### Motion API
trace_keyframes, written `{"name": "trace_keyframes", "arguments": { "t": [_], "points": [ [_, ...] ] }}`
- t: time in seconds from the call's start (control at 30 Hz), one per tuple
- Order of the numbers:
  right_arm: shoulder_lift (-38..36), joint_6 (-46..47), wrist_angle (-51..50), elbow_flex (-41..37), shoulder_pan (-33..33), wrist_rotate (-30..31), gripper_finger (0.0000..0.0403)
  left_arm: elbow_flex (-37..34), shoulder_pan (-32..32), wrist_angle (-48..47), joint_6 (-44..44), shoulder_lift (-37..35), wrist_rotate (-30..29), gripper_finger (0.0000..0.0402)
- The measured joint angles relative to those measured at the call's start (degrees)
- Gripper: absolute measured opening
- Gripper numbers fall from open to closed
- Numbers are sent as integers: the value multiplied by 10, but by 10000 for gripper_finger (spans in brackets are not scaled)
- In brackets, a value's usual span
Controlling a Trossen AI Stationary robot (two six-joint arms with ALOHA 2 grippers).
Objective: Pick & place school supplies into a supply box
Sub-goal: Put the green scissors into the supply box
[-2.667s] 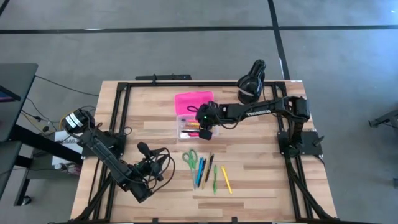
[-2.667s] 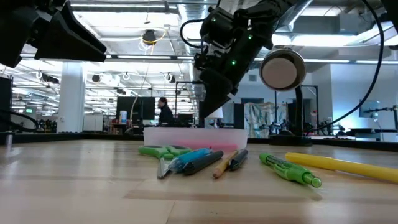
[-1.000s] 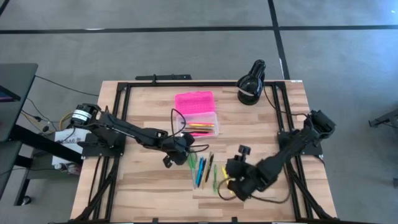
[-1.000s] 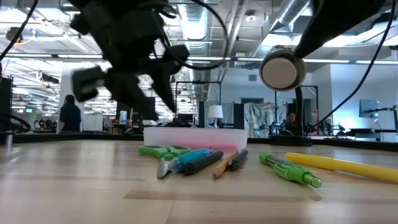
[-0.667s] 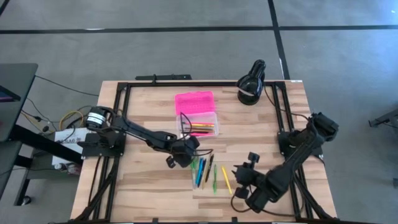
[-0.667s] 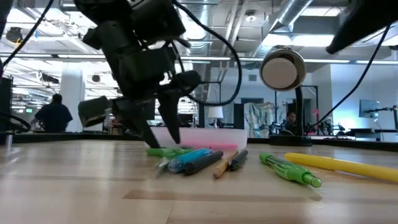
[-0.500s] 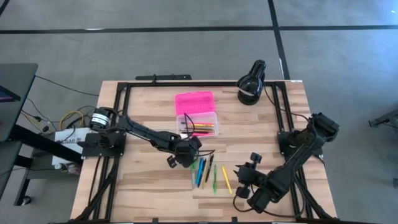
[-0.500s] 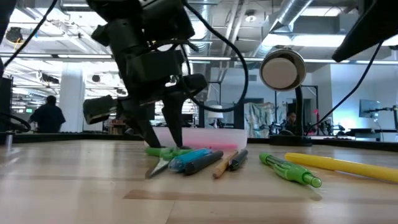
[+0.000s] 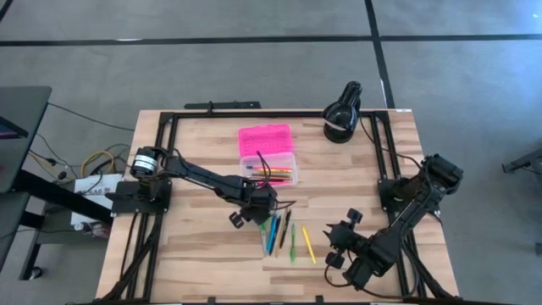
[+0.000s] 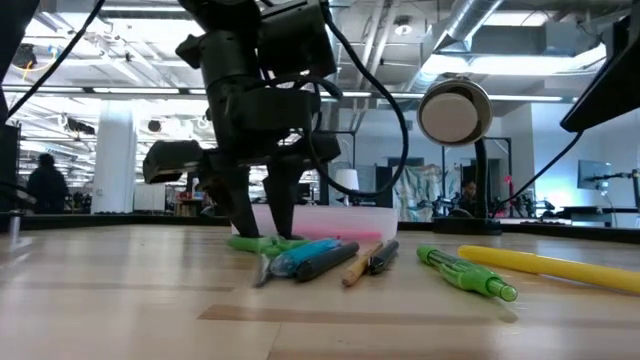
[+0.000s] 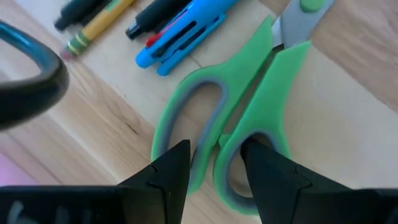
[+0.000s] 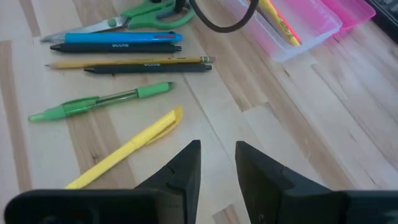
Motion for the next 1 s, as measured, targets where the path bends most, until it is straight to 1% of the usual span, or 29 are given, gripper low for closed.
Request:
{"name": "trace_keyframes", "arguments": {
  "t": [0.13,0.57,0.83,1.0],
  "points": [
    [0,-4,0,0,-3,0,95,0,-5,-28,-48,0,10,148],
    [0,-19,2,0,-2,2,95,0,-40,-99,-189,-1,12,148],
    [0,-30,1,0,-2,2,95,0,-67,-141,-241,-2,-6,148],
    [0,-36,1,0,-2,18,95,0,-79,-165,-271,-2,-10,148]
  ]
}}
